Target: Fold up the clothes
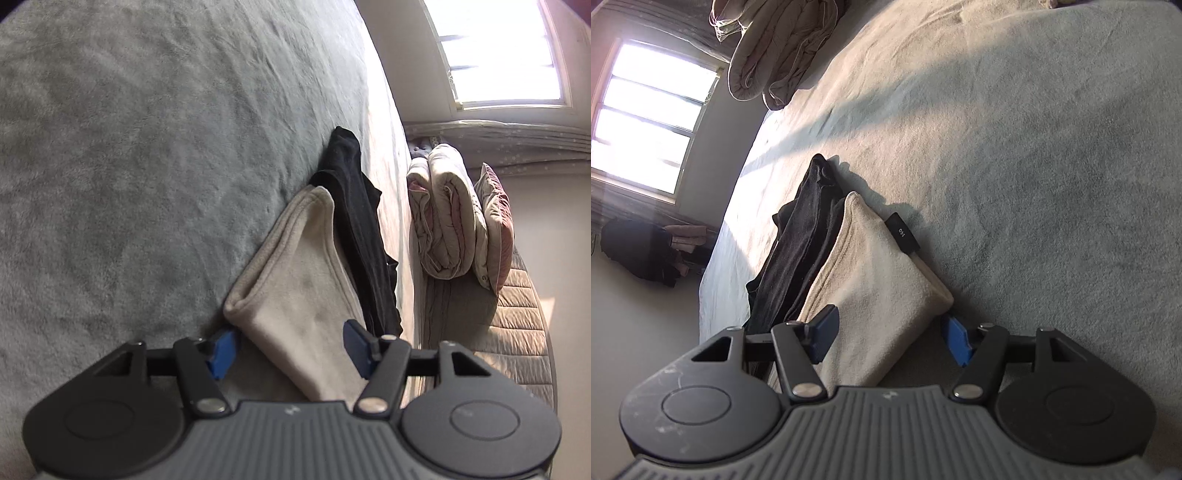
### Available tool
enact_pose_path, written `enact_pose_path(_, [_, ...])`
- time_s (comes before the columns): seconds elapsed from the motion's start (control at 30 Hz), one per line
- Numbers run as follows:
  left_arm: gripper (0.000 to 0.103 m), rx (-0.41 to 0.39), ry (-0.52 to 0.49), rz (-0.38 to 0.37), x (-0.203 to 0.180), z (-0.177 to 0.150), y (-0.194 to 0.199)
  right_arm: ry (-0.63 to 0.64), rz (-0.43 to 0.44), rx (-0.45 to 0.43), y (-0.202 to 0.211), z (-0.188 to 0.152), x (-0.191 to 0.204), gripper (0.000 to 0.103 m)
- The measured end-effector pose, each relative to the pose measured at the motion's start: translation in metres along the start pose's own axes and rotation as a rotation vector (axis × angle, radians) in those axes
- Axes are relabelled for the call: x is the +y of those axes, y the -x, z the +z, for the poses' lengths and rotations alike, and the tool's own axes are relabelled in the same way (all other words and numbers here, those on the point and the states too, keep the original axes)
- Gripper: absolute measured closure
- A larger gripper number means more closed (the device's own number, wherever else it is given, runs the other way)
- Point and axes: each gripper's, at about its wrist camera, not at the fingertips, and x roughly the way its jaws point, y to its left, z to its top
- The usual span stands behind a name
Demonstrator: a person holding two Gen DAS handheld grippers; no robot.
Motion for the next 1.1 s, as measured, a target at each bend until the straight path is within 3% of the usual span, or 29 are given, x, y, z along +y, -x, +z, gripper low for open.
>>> enact_pose_path(0.13, [0.060,-0.046,0.070,0.013,0.003,0.005,-0.004,-0.041,0.001,-0.043,-0.004,-0.001,0.000,0.044])
enact_pose_path(0.2, [0.080,-0.057,0.101,0.023,0.005,0.008,-0.006,-0.079,0.000,-0.050,-0.007,0.000,-0.002,0.065])
enact_pose_path(0.27, [0.089,-0.060,0.146,0.024,0.010,0.011,-0.007,-0.130,-0.009,-0.053,-0.008,0.002,-0.006,0.072])
enact_pose_path(0.4, [0.091,-0.062,0.202,-0.012,0.014,0.011,-0.005,-0.217,-0.002,-0.057,-0.008,0.004,-0.010,0.085])
enact_pose_path(0.7, [0.091,-0.040,0.408,-0.196,0.004,0.023,-0.001,-0.359,0.139,-0.074,0.002,0.011,0.008,0.092])
enact_pose_path(0.93, [0.091,-0.071,0.407,-0.286,-0.051,0.050,-0.015,-0.406,0.163,-0.112,-0.008,0.045,0.039,0.092])
enact_pose_path(1.1, [0.091,-0.124,0.350,-0.274,-0.090,0.073,-0.037,-0.376,0.184,-0.154,-0.031,0.069,0.069,0.092])
